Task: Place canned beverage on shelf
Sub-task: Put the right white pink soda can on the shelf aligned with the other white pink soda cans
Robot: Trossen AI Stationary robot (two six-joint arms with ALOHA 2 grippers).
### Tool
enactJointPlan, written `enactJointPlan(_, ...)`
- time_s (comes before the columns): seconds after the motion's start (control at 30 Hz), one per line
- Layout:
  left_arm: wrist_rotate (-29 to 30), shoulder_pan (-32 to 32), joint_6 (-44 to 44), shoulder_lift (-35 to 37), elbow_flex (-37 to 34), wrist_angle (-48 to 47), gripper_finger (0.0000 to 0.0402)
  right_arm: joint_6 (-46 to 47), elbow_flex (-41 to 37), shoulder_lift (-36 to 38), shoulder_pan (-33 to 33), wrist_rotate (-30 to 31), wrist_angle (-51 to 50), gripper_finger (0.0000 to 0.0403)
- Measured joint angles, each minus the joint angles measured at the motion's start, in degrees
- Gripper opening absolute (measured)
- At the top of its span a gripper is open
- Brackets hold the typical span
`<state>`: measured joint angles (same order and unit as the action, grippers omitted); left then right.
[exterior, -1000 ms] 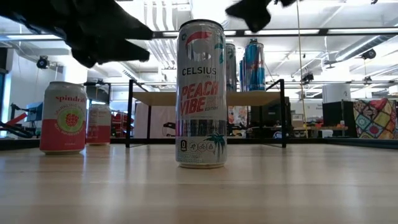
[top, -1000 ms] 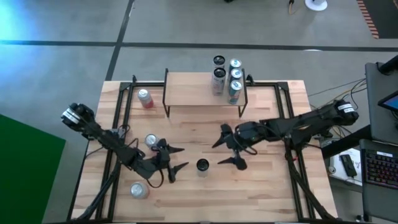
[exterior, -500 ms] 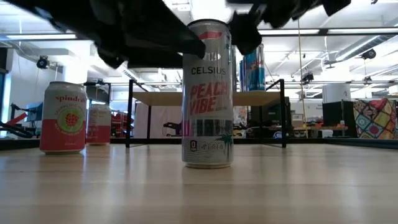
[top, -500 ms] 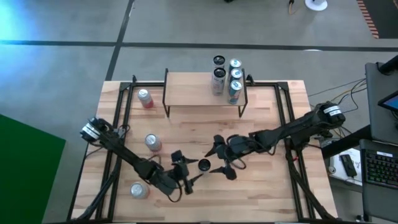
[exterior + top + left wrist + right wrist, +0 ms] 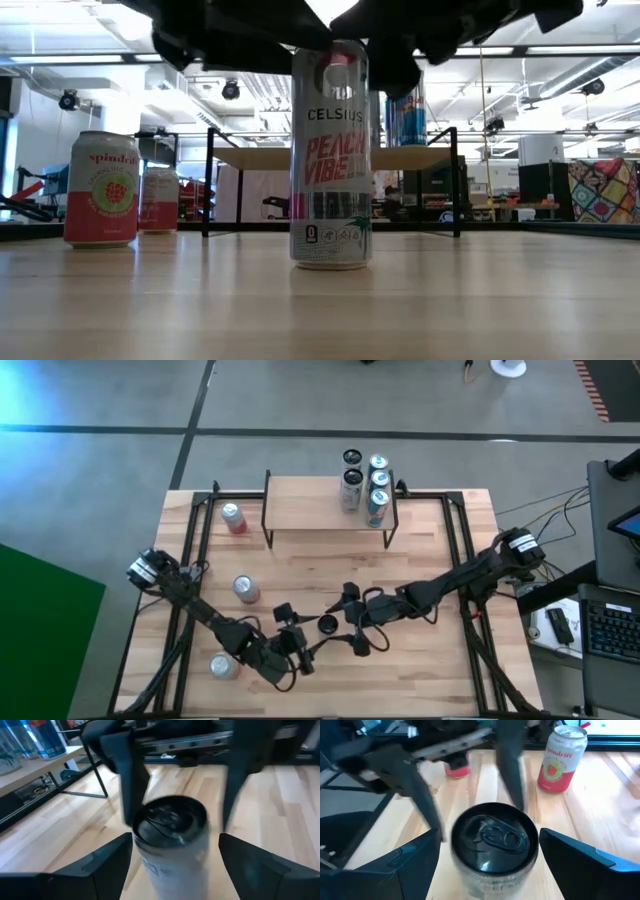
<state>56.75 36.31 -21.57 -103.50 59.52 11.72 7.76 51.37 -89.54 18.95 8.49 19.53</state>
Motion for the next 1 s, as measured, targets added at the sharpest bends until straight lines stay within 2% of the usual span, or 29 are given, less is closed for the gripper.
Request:
enactJointPlan(0.4,0.36,1.24,-1.91,0.37,-0.02,-0.04,0.0284,-0.99,-0.09,-1.99,-0.1,0.54,1.63,0.0327)
enactJointPlan(0.53,4.16,2.85,-2.03,1.18,-0.02,-0.93,0.0284,-0.95,-0.09,-1.35,-0.1,-0.54,1.37,0.0317)
enactJointPlan(0.8,11.77,6.19,-5.44,5.52,-0.06,-7.32,0.0284,-1.13,-0.07,-1.35,-0.23,-1.6,0.91,0.0248)
enactJointPlan(1.0,12.47,6.3,-6.4,7.19,-0.08,-8.98,0.0284,-1.66,-0.07,-1.28,-0.23,-1.6,0.82,0.0256)
